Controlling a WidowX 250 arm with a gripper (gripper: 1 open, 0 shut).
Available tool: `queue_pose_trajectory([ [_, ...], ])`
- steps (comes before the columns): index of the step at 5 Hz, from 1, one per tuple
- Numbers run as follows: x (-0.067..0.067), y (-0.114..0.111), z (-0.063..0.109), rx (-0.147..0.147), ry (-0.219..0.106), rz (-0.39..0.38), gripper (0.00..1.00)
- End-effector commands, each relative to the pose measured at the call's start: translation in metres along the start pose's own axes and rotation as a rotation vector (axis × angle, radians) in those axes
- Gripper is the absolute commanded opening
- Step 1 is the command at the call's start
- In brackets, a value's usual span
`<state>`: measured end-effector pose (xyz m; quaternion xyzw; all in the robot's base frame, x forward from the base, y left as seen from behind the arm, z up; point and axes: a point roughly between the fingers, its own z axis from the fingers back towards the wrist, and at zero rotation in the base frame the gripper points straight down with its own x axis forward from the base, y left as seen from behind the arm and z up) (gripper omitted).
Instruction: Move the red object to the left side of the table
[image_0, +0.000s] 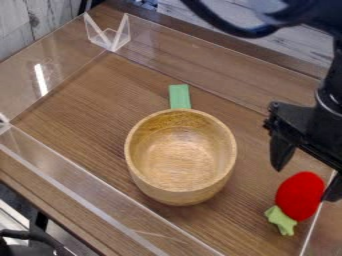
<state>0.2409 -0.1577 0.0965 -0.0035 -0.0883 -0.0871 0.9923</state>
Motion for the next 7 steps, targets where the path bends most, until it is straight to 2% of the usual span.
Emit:
queue_pose_trajectory([
  [1, 0.009, 0.005, 0.008, -0.001, -0.014, 0.083, 1.00],
  [2, 0.015, 0.005, 0.008, 0.009, 0.001, 0.167, 1.00],
  [4, 0.007, 0.016, 0.005, 0.018, 0.033, 0.246, 1.00],
  [7, 0.017, 0.041, -0.051, 0.002, 0.078, 0.236, 1.00],
])
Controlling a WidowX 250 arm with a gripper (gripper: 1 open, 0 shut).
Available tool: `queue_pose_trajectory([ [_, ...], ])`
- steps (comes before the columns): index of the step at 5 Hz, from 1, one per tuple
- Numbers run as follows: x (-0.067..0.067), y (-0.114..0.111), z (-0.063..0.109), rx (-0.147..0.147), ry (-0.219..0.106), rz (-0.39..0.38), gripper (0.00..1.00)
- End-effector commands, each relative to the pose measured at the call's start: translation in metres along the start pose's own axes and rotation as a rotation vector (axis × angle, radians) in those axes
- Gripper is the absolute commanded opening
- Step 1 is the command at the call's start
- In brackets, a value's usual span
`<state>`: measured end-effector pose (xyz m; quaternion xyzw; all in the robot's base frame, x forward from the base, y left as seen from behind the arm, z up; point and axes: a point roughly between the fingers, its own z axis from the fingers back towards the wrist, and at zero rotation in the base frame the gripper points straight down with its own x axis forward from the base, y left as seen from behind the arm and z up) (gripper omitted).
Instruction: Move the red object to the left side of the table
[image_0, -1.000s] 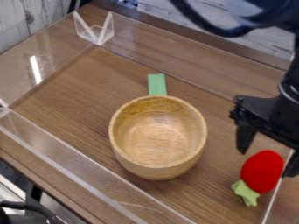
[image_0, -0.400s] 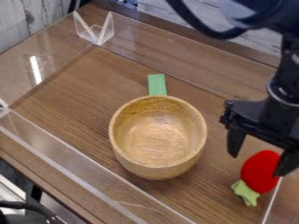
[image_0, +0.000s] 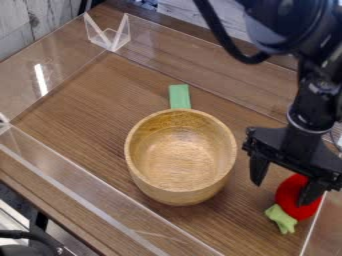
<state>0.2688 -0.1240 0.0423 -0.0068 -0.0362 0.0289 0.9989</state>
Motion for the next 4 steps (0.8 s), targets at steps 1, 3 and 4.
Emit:
queue_pose_trajectory([
  [1, 0.006, 0.000, 0.006, -0.009, -0.019, -0.007, 0.00],
  [3, 0.006, 0.000, 0.044, -0.011, -0.055, -0.013, 0.00],
  [4, 0.004, 0.014, 0.085, -0.004, -0.105, 0.022, 0.00],
])
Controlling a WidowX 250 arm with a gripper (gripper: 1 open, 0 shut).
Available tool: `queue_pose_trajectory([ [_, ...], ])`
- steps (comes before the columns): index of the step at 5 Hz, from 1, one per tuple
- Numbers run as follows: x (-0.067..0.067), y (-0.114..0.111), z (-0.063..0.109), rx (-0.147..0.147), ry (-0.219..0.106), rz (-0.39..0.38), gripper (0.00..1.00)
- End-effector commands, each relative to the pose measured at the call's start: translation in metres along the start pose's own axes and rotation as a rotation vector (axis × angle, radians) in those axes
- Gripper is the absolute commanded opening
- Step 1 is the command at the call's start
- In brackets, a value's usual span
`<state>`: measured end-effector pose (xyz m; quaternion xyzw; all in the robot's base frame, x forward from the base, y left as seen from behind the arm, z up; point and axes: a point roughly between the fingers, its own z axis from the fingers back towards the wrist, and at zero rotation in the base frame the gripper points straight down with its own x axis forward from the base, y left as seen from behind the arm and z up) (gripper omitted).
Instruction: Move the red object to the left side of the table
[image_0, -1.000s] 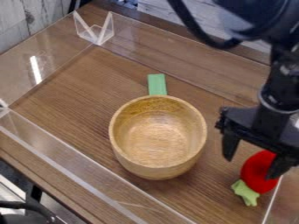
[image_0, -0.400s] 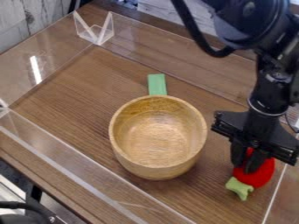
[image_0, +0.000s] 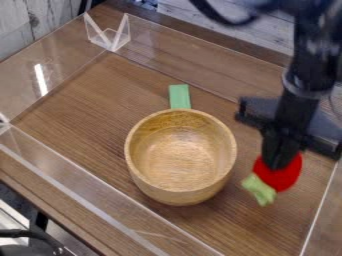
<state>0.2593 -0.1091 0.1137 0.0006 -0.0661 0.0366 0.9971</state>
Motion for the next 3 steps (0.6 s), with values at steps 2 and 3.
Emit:
queue_pose_trajectory([
  [2, 0.008, 0.051, 0.022, 0.007, -0.066, 0.202, 0.00],
  [3, 0.003, 0.055, 0.025, 0.011, -0.070, 0.235, 0.00],
])
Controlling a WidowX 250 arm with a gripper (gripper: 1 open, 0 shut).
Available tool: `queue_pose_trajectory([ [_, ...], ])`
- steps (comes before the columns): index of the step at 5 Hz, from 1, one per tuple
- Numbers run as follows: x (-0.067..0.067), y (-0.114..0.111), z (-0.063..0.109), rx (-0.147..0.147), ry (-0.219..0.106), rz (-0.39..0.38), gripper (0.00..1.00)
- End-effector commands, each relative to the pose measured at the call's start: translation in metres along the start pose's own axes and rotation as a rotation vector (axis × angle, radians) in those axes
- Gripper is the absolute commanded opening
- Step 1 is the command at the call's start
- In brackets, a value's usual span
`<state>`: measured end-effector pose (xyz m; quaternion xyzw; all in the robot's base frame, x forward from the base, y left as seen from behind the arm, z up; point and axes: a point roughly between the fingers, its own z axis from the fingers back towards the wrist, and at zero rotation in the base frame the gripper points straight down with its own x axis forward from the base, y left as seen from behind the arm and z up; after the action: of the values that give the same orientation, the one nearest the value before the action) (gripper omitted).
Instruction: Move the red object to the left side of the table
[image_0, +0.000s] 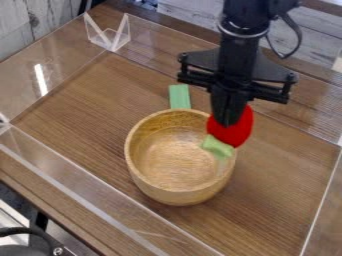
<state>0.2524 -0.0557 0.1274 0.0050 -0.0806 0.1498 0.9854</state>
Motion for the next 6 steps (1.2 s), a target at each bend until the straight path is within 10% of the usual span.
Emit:
queue_pose_trajectory([
  [1, 0.002, 0.001, 0.017, -0.017, -0.046, 0.031, 0.00],
  [3, 0.015, 0.003, 0.045, -0.023, -0.062, 0.047, 0.00],
  [6, 0.007, 0.090, 0.058, 0.006, -0.036, -0.042, 0.00],
])
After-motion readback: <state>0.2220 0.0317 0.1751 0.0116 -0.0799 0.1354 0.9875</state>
